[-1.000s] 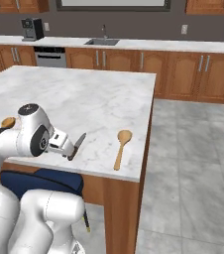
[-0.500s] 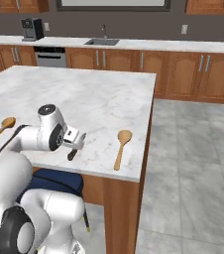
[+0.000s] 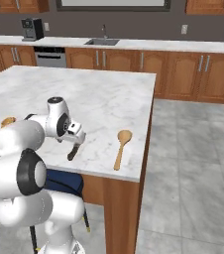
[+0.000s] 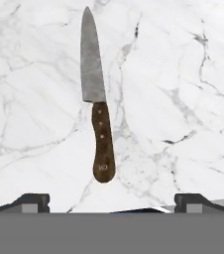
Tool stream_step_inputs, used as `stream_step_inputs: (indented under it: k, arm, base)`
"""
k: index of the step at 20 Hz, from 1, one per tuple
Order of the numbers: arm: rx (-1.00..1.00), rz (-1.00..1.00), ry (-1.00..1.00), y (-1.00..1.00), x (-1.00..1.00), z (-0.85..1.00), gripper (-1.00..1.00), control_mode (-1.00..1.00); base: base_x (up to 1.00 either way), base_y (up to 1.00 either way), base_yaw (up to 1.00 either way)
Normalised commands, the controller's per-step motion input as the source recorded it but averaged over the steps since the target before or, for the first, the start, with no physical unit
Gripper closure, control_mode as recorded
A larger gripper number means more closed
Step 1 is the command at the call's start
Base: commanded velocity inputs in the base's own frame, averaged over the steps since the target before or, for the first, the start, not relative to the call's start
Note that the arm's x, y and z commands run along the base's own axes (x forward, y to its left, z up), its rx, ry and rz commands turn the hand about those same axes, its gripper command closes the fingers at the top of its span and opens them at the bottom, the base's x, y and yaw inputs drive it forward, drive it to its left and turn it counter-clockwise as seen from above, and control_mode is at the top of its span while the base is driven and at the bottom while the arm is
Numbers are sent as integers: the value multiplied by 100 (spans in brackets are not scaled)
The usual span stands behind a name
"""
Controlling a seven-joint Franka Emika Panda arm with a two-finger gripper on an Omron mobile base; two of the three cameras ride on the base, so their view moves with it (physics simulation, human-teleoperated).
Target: Pick up the metallic utensils from the counter and place them in the open drawer. Make sure not to pick up any wooden utensils.
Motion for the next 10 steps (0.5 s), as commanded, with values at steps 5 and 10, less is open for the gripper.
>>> stream_step_inputs:
  k: [5, 10]
  arm:
    - [0, 0, 8, 6, 0, -43, -100, -100]
    - [0, 0, 4, -12, 2, -37, -100, -100]
  base:
    - [0, 0, 0]
    - [0, 0, 0]
